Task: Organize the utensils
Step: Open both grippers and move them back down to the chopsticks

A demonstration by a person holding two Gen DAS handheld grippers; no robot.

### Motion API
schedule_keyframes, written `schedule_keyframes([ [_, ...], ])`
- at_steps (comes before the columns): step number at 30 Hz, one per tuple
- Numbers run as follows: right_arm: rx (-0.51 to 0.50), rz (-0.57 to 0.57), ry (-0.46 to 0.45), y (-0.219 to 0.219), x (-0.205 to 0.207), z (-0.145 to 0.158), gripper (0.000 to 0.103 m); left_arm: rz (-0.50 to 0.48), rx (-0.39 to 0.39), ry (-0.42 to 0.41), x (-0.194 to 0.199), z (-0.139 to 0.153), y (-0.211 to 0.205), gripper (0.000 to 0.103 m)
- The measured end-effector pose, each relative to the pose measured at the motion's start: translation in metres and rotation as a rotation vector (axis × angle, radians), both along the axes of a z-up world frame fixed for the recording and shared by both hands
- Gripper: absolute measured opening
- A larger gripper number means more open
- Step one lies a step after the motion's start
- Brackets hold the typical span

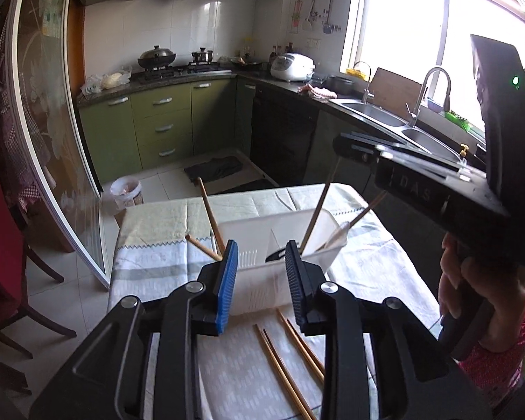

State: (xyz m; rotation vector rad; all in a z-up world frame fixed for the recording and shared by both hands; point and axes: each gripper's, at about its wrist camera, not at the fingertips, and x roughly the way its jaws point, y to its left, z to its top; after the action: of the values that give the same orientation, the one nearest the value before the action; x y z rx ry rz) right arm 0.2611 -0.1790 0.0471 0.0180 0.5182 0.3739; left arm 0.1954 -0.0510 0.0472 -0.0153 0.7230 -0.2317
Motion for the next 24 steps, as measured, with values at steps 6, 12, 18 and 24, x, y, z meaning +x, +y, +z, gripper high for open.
schedule_keyframes([
  [6, 0.073, 0.043, -0.098, -0.026, -0.058, 0.024, 0.012, -0.019, -0.036, 0.214, -0.008, -0.046, -0.002, 0.027],
  [12, 0.041, 0.055, -0.083, -0.063, -0.119, 0.006, 0.025, -0.005, -0.022, 0.396, -0.007, -0.114, -0.011, 0.027],
  [18, 0.058, -0.001, 0.054, -0.109, -0.144, -0.054, 0.028, 0.041, -0.008, 0.514, -0.001, -0.161, -0.021, 0.027],
  [24, 0.102, -0.028, 0.17, -0.137, -0.143, -0.11, 0.028, 0.083, 0.022, 0.565, 0.003, -0.18, -0.03, 0.027],
])
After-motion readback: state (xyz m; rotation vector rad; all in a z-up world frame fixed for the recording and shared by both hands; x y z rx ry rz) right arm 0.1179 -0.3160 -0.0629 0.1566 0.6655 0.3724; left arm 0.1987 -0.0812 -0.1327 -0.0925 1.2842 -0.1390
